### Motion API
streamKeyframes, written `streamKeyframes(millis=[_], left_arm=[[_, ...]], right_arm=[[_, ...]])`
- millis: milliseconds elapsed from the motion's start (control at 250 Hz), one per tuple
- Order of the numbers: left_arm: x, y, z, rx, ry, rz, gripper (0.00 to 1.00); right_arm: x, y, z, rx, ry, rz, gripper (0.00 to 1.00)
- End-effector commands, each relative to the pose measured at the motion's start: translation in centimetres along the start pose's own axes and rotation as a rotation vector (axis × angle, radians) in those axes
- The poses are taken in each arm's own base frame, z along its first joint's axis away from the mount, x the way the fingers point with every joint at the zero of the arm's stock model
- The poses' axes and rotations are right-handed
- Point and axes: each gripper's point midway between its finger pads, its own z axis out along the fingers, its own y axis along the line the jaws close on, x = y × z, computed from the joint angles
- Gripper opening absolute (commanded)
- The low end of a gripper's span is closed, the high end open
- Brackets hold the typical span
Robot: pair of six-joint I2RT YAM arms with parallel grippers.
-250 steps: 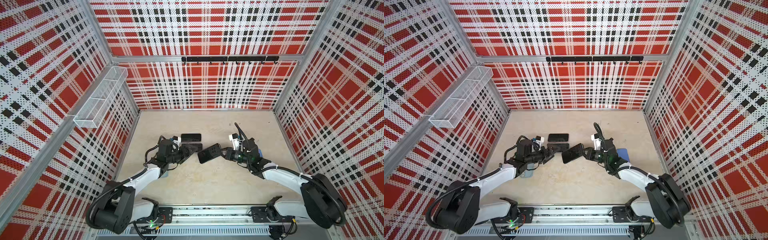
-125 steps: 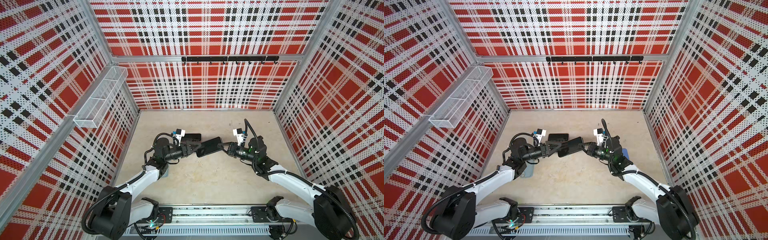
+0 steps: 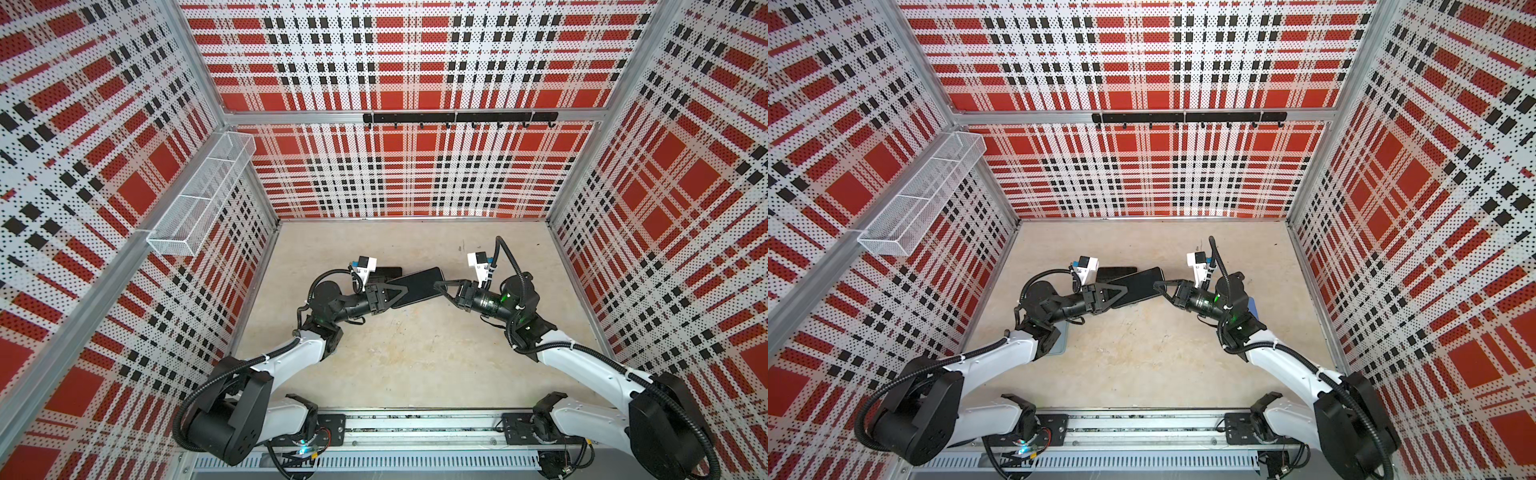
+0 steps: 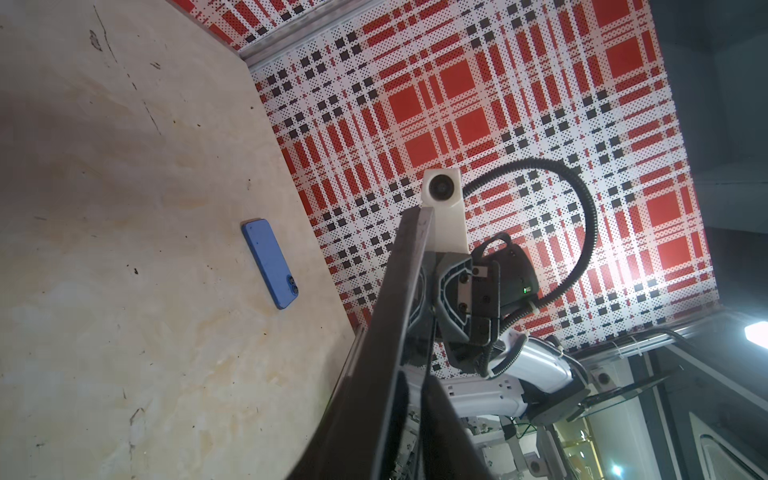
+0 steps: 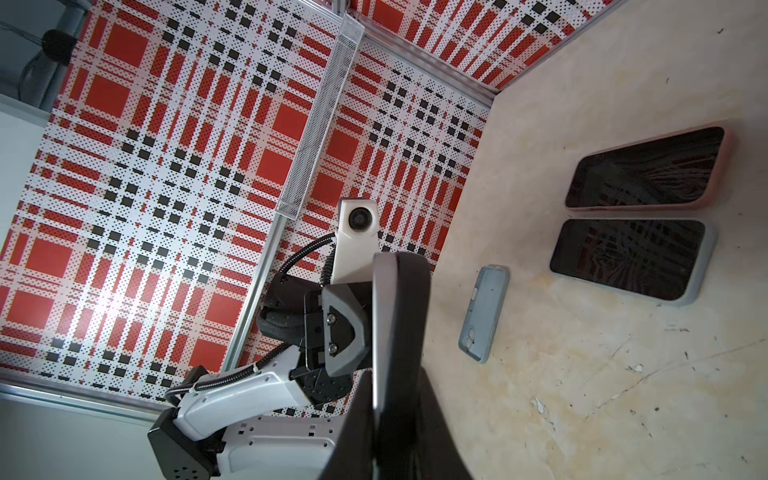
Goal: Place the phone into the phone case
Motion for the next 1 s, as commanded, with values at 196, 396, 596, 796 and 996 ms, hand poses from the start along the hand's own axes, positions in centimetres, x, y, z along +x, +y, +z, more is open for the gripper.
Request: streamKeyframes(millis=[196, 396, 596, 796, 996], left_arm=[[0.6, -3.7, -0.2, 0.106, 0.014, 0.085, 0.02], [1.1, -3.5, -0.1, 0.104, 0.023, 0.067, 0.01], [1.4, -3.8, 0.2, 0.111, 0.031, 0.063, 0.01], [1.2, -3.6, 0.3, 0.106, 0.024, 0.055, 0.01], [0.7, -3.2, 0.3, 0.086, 0.002, 0.052, 0.01]], right_arm=[[-1.7, 2.1, 0.2, -0.086, -0.023, -0.077, 0.22], [-4.5, 4.1, 0.0, -0.126, -0.041, -0.142, 0.36], [-5.2, 4.5, 1.0, -0.152, -0.018, -0.148, 0.38], [-5.2, 4.1, 1.5, -0.177, -0.014, -0.127, 0.38], [-4.5, 3.6, 1.2, -0.172, -0.005, -0.115, 0.39]])
